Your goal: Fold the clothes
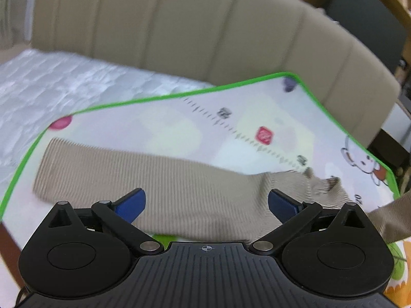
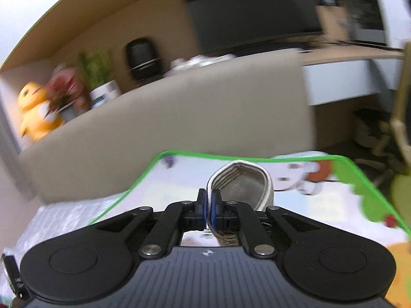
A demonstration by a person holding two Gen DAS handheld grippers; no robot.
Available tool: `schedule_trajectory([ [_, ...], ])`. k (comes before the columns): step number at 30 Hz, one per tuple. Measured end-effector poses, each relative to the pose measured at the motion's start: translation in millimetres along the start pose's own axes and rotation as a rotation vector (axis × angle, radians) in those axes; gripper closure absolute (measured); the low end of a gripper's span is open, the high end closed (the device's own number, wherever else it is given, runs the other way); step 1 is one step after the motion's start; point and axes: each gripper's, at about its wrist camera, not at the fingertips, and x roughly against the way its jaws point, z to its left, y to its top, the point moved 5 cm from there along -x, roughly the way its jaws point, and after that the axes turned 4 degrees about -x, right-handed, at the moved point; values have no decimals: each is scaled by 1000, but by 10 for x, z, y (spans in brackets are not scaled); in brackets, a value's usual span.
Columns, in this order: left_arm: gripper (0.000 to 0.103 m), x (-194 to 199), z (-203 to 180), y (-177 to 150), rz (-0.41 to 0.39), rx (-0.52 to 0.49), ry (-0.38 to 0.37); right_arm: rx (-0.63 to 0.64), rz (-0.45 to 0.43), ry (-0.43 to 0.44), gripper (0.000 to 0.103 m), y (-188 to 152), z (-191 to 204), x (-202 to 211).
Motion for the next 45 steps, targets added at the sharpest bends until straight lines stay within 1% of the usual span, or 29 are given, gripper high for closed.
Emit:
schedule_trajectory([
  [3, 0, 5, 216, 26, 13, 75, 32, 70, 49, 53, 100, -63, 522, -276],
  [8, 0, 39, 523, 95, 9, 199, 46, 158, 122, 116, 100, -291, 1216, -680],
  [12, 0, 2, 601, 80, 33, 216, 48, 192, 176, 130, 99, -505, 1547, -964],
  [15, 0, -41, 640, 62, 55, 233, 52, 162, 191, 152, 98, -570, 1632, -1075],
  [17, 0, -69, 666, 50, 69, 243, 55, 134, 185, 165, 98, -575, 1638, -1090],
  [20, 0, -74, 723, 39, 75, 267, 63, 114, 182, 153, 92, -594, 1595, -1097],
  [22, 0, -75, 766, 25, 78, 289, 70, 91, 186, 143, 89, -622, 1504, -1110],
  [25, 0, -97, 839, -10, 93, 332, 80, 35, 198, 124, 80, -692, 1289, -1120],
  [27, 0, -111, 896, -43, 103, 366, 87, 17, 204, 110, 77, -783, 1147, -1089],
  [29, 0, -103, 1037, -75, 97, 440, 109, 35, 200, 96, 72, -895, 1035, -1017],
  [31, 0, -45, 1260, -98, 66, 540, 160, 81, 189, 98, 65, -1024, 945, -875],
  [32, 0, -56, 1297, -103, 65, 547, 180, 101, 184, 104, 61, -1090, 897, -785],
  [33, 0, -74, 1319, -106, 67, 545, 199, 117, 179, 113, 60, -1153, 845, -683],
  [35, 0, -110, 1363, -112, 71, 540, 235, 126, 173, 126, 53, -1247, 723, -509],
  [39, 0, -180, 1451, -123, 78, 532, 309, 76, 169, 116, 51, -1400, 428, -276],
  [41, 0, -306, 1377, -115, 75, 472, 372, 41, 170, 112, 49, -1477, 288, -190],
  [42, 1, -293, 1306, -82, 56, 439, 374, 23, 170, 110, 49, -1516, 218, -147],
  [43, 4, -265, 1229, -44, 36, 406, 370, 14, 168, 108, 49, -1551, 167, -108],
  [44, 25, -237, 1152, -6, 16, 373, 365, 16, 160, 105, 48, -1585, 132, -68],
  [45, 48, -208, 1074, 31, -4, 340, 361, 20, 147, 102, 47, -1624, 93, -24],
])
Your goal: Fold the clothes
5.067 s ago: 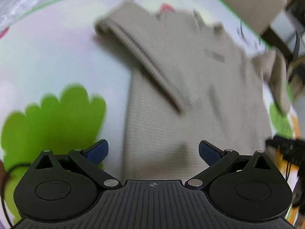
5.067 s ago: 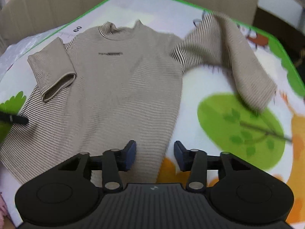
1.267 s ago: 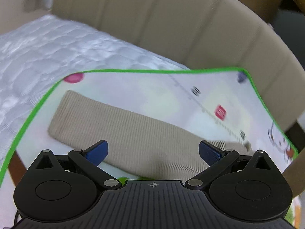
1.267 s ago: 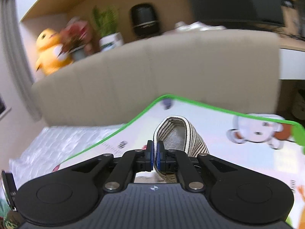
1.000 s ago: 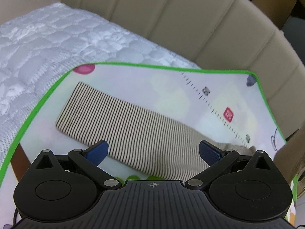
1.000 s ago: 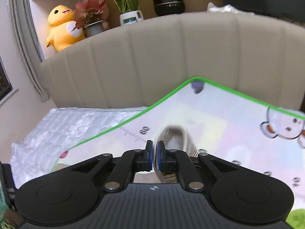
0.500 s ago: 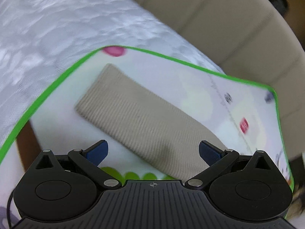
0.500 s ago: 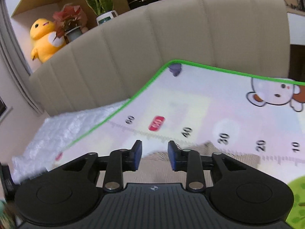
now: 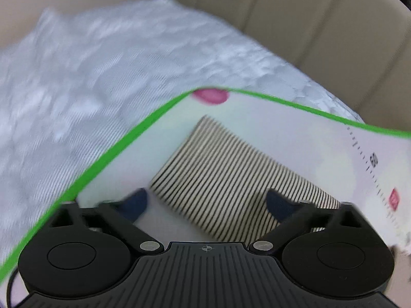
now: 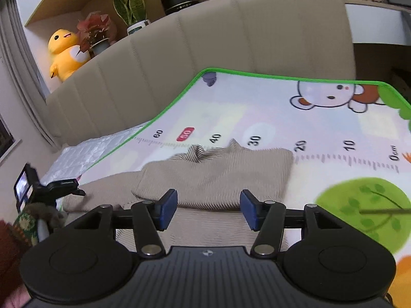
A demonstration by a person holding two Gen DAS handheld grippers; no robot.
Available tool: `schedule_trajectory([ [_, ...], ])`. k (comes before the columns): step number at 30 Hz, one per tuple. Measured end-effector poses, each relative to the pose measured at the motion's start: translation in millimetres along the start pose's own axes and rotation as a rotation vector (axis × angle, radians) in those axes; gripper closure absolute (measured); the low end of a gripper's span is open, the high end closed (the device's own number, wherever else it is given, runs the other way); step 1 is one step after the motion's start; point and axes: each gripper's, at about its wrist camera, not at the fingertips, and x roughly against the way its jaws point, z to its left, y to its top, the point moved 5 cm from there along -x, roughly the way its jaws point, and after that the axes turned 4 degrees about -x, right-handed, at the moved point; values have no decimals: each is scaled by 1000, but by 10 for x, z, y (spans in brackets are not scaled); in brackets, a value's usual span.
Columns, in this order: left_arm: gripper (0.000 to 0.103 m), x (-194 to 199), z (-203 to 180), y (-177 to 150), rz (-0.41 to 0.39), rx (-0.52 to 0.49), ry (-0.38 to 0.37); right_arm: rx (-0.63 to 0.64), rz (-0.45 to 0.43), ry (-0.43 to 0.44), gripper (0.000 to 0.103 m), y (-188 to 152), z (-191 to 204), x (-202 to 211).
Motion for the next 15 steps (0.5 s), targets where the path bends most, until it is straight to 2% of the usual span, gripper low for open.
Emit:
schedule_trajectory([
  [1, 56, 56, -72, 12, -24, -29, -9, -6, -16, -2, 45, -35, -42, 44],
  [3, 83, 169, -216, 35, -72, -86, -26, -49, -53, -2, 40, -71, -157, 133],
  [6, 85, 340, -434, 68, -145, -172, -51, -139, -90, 8, 38, 2, -350, 243],
  [10, 87, 573, -730, 110, -242, -287, -86, -219, -185, 19, 26, 203, -574, 465],
  [12, 93, 827, -1012, 132, -301, -348, -133, -272, -227, 37, 25, 295, -667, 572],
  [15, 93, 1149, -1467, 149, -342, -407, -216, -329, -285, 57, 23, 382, -784, 718],
])
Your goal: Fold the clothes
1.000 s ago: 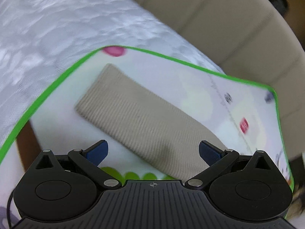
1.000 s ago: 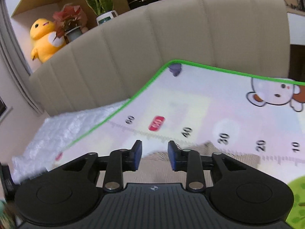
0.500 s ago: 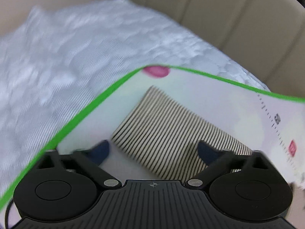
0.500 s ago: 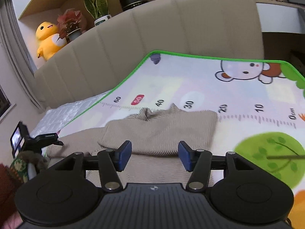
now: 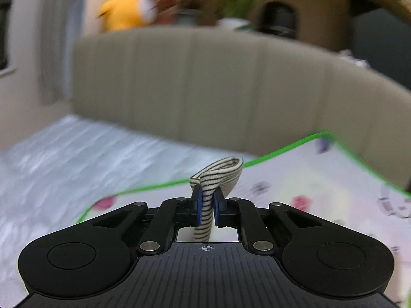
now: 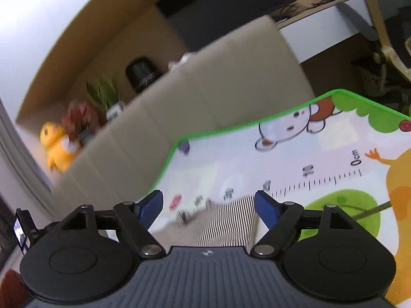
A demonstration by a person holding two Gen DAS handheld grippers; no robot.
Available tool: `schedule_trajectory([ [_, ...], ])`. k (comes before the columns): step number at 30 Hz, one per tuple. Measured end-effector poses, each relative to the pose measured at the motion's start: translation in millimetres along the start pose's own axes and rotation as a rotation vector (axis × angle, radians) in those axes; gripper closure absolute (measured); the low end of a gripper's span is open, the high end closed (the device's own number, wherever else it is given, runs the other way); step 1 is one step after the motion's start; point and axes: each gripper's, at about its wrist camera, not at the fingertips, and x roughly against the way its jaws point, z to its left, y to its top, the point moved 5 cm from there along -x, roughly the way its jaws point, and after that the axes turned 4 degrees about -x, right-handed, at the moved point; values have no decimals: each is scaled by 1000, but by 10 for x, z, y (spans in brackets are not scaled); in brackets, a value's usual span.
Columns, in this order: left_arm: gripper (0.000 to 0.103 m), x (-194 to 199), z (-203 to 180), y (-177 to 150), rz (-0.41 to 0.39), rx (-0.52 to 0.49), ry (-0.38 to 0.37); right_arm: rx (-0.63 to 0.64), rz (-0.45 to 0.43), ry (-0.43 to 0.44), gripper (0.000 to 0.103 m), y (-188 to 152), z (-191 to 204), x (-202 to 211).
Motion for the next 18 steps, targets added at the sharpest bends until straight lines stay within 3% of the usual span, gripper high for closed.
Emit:
schedule_trajectory([
  [8, 93, 466, -1258, 433, -89, -168, -174, -80, -61, 26, 19, 178, -144, 133],
  [14, 92, 647, -2135, 286, -61, -261, -299, -115, -78, 49, 17, 230, -204, 207],
  [18, 83, 677, -2428, 163, -39, -300, -349, -109, -100, 57, 12, 263, -221, 285],
])
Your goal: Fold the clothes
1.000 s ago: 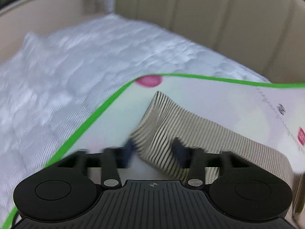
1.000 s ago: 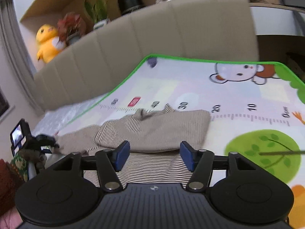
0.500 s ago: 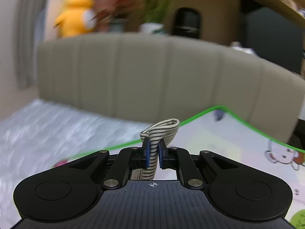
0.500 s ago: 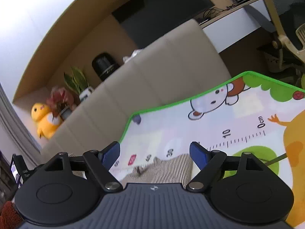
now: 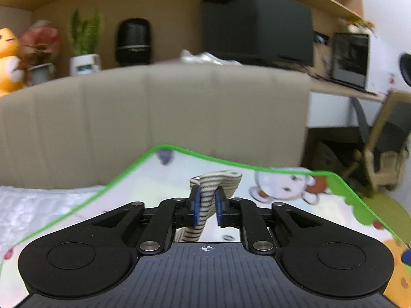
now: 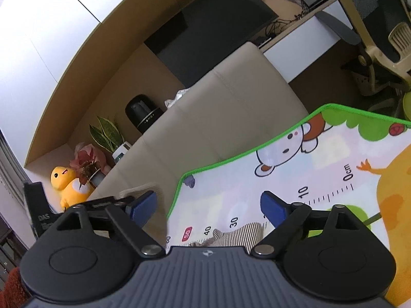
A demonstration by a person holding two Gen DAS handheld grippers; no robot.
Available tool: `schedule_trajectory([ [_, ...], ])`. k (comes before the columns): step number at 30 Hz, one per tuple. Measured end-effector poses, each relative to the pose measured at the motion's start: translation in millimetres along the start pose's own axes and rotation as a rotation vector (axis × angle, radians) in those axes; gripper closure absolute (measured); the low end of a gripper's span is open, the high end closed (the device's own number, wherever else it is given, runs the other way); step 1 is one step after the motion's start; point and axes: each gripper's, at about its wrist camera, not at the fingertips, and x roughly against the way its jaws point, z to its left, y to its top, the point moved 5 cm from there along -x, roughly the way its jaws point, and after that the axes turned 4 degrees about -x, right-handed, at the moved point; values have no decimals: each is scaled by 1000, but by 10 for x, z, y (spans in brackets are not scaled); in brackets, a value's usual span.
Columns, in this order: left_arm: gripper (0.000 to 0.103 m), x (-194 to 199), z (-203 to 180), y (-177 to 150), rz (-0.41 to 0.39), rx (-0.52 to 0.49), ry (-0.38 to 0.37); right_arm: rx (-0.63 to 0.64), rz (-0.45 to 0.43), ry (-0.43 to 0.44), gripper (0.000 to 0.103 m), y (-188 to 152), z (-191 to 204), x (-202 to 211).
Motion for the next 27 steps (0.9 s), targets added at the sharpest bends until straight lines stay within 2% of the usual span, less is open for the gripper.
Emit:
schedule_trajectory([
  [5, 81, -49, -276, -31, 9, -51, -39, -15, 8, 5, 10, -13, -17, 3],
  [9, 66, 9, -315, -87, 7, -74, -36, 6, 23, -3, 10, -74, 19, -22],
  [16, 62, 58, -48, -361, 70, -55, 8, 37, 55, -10, 6, -269, 81, -104],
  [21, 52, 99, 205, -556, 89, -29, 23, 86, 103, -31, 2, -538, 114, -219],
  [25, 49, 107, 451, -756, 117, 9, 24, 105, 156, -74, 0, -805, 102, -339],
  [27, 42, 109, 584, -872, 134, 31, 24, 88, 192, -90, 0, -916, 75, -395],
])
